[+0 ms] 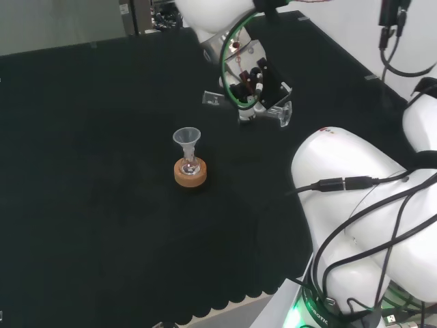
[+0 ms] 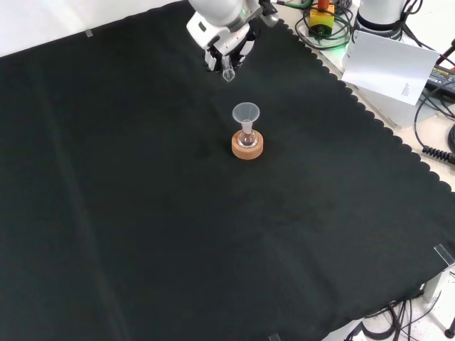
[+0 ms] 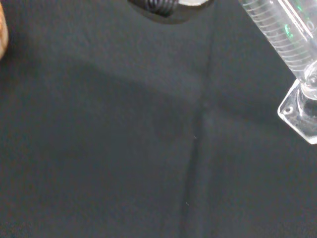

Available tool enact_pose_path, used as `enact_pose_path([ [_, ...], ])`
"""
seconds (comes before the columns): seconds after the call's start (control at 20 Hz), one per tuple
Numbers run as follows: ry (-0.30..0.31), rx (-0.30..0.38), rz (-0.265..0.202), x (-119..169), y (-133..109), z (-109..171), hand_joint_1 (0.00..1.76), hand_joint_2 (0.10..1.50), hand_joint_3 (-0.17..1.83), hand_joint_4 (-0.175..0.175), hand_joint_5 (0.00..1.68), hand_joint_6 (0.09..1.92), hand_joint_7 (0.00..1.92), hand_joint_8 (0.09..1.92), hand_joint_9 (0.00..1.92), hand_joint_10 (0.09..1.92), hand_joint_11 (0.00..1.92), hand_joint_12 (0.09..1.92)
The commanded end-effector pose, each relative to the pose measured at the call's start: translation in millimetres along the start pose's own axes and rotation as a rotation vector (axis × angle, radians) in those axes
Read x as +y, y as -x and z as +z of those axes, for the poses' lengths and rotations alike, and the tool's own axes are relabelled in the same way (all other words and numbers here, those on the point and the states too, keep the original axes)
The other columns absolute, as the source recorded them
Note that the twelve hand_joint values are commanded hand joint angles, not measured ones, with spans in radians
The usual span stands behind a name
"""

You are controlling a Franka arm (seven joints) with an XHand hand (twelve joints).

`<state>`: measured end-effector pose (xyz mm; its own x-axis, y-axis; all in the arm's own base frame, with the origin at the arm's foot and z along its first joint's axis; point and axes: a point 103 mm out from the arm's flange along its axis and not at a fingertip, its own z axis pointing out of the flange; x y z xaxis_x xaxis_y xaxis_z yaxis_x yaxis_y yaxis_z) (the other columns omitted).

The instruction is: Put the graduated cylinder back on the table.

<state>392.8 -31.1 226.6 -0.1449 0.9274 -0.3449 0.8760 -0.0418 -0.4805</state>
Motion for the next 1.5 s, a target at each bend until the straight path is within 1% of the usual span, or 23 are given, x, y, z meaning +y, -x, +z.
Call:
enact_pose_path([
  [0.05,0.122,0.125,-0.088,1.9,-11.4,-3.3,1.26,1.05,-0.01,-0.009,1.15,0.85,1.12,0.71,1.48,0.09,1.30,0.70],
  [0.25,0.172,0.186,-0.088,8.5,-12.5,-2.2,1.26,1.05,-0.01,-0.009,1.15,0.85,1.12,0.71,1.48,0.09,1.30,0.70],
  [0.4,0.224,0.251,-0.081,18.2,-13.6,0.0,1.26,1.05,-0.01,-0.009,1.15,0.85,1.12,0.71,1.48,0.09,1.30,0.70],
  [0.75,0.376,0.430,-0.042,48.8,-13.7,6.5,1.26,1.05,-0.01,-0.010,1.15,0.85,1.12,0.70,1.48,0.09,1.30,0.70],
  [0.8,0.392,0.459,-0.040,53.3,-13.6,7.7,1.26,1.06,0.00,-0.070,1.12,0.86,1.11,0.76,1.48,0.09,1.29,0.70],
  [0.85,0.412,0.495,-0.041,60.1,-13.6,9.9,1.27,1.06,0.00,-0.118,1.10,0.86,1.10,0.80,1.48,0.09,1.29,0.69],
  [0.9,0.426,0.524,-0.045,65.9,-13.4,11.7,1.27,1.07,0.00,-0.146,1.08,0.86,1.10,0.82,1.48,0.09,1.29,0.69],
  [0.95,0.438,0.543,-0.048,71.1,-13.6,13.6,1.27,1.07,0.00,-0.162,1.07,0.87,1.09,0.85,1.48,0.09,1.29,0.70],
  [1.1,0.477,0.595,-0.053,87.3,-11.9,21.3,1.27,1.07,0.00,-0.175,1.06,0.89,1.08,0.87,1.48,0.09,1.29,0.70],
  [1.35,0.535,0.680,-0.048,107.5,-10.7,36.2,1.27,1.07,0.00,-0.175,1.05,0.89,1.08,0.88,1.47,0.09,1.28,0.70],
  [1.5,0.557,0.735,-0.068,117.7,-13.3,41.1,1.27,1.08,0.00,-0.175,1.05,0.89,1.07,0.88,1.47,0.09,1.28,0.70],
])
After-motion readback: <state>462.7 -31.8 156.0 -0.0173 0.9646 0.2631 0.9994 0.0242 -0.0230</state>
